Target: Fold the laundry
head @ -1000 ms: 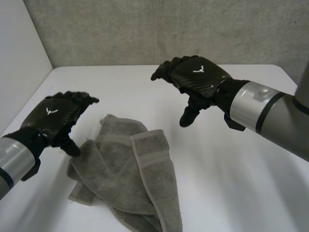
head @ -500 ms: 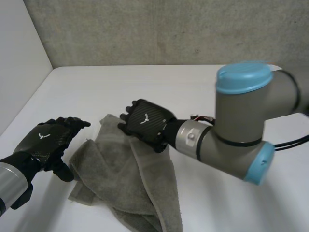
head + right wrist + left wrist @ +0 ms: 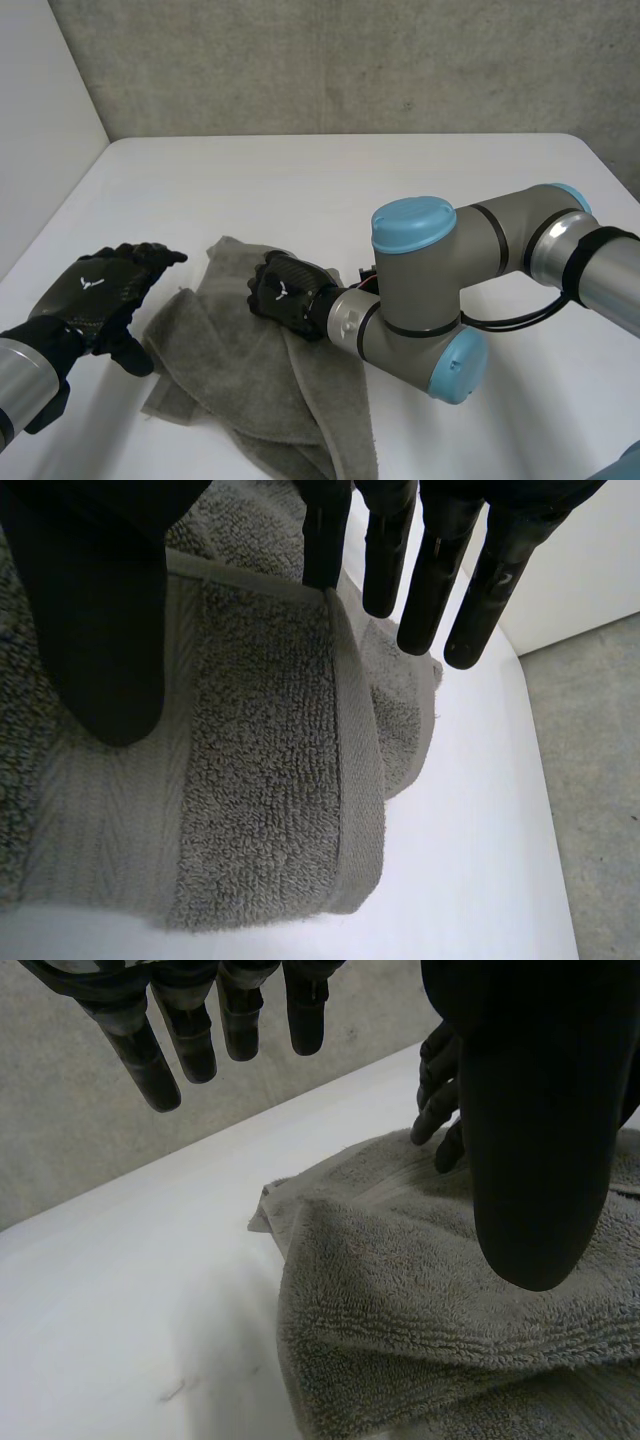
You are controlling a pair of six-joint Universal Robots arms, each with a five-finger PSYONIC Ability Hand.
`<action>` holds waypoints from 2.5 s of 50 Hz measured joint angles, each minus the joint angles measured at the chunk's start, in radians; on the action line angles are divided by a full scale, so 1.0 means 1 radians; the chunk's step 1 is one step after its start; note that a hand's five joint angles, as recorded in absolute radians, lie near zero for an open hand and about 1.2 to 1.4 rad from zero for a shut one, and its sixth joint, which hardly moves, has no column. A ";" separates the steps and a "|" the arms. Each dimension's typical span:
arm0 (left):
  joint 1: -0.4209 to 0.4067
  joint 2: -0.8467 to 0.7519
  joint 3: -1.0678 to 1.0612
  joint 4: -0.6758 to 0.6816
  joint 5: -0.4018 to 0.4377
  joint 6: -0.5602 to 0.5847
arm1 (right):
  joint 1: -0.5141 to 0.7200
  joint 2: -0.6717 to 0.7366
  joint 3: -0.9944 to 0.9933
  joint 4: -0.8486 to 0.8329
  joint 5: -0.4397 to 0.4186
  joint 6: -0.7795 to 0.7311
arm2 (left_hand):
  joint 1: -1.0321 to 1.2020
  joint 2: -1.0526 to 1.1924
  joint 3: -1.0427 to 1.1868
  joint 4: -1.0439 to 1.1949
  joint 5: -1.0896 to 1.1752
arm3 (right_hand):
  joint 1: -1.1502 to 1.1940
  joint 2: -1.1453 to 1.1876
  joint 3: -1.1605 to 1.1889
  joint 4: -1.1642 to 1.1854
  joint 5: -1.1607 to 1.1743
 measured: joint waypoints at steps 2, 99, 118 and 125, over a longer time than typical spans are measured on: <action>0.000 0.000 -0.003 0.006 0.000 0.000 | -0.001 0.012 -0.003 -0.021 0.000 0.001 | 0.000 0.000 0.000 0.000 0.000 | 0.055 0.079 0.060 0.058 0.047; -0.472 -0.524 0.177 0.191 -0.302 -0.446 | -0.212 -0.542 0.159 -0.164 0.481 0.308 | 0.939 0.967 0.960 0.957 0.922 | 0.603 0.754 0.734 0.744 0.709; -0.333 -0.183 0.215 0.136 -0.279 -0.163 | -0.302 -0.651 0.224 0.021 0.395 0.279 | 0.996 1.044 1.039 1.041 1.001 | 0.603 0.754 0.734 0.744 0.710; -0.213 -0.106 0.268 0.012 -0.146 0.010 | -0.327 -0.660 0.313 0.221 0.368 0.174 | 0.999 1.045 1.040 1.042 1.001 | 0.603 0.754 0.742 0.744 0.713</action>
